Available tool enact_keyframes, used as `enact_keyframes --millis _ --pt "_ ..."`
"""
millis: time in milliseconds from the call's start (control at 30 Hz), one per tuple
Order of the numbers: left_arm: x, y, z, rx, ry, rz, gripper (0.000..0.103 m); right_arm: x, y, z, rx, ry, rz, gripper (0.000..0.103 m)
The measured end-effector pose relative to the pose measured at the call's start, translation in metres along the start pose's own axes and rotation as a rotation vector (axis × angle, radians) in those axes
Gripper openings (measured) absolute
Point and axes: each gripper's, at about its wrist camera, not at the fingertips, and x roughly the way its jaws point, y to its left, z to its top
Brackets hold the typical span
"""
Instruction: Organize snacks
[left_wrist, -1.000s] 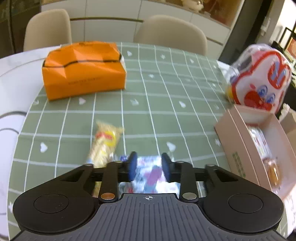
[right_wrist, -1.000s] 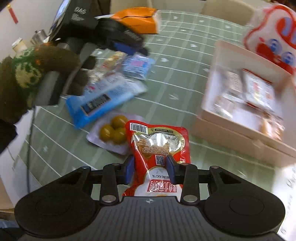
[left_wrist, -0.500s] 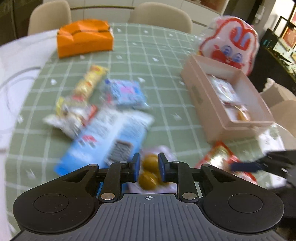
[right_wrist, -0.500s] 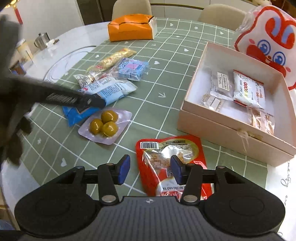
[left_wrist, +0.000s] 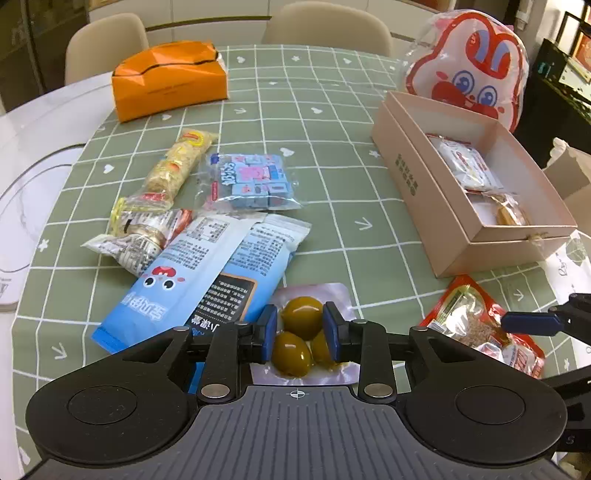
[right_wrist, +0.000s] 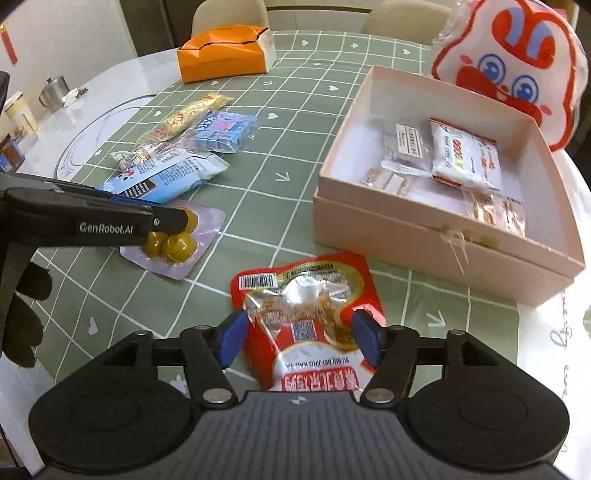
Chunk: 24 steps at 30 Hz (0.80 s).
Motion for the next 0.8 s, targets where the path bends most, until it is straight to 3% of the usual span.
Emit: enact_keyframes --millis 367,500,633,800 --pt "0.003 0.0 -0.001 0.004 0.004 -0.055 0.033 0.002 0.0 -0.011 0.048 -0.03 -0.029 0.077" --pt "-0.001 0.009 -0.01 0.013 -0.002 -0.084 0.042 -0.009 0.003 0.003 0.024 -0.025 -0.007 0.075" --pt "-0.01 0.027 -0.022 -0.03 -0.002 -0.083 0.046 -0.035 0.016 0.044 -0.024 -0.127 0.052 0.075" --pt "-0.016 0.042 -0.029 -0.07 -0.007 -0.103 0.041 0.003 0.041 0.12 0.058 -0.088 0.165 0.075"
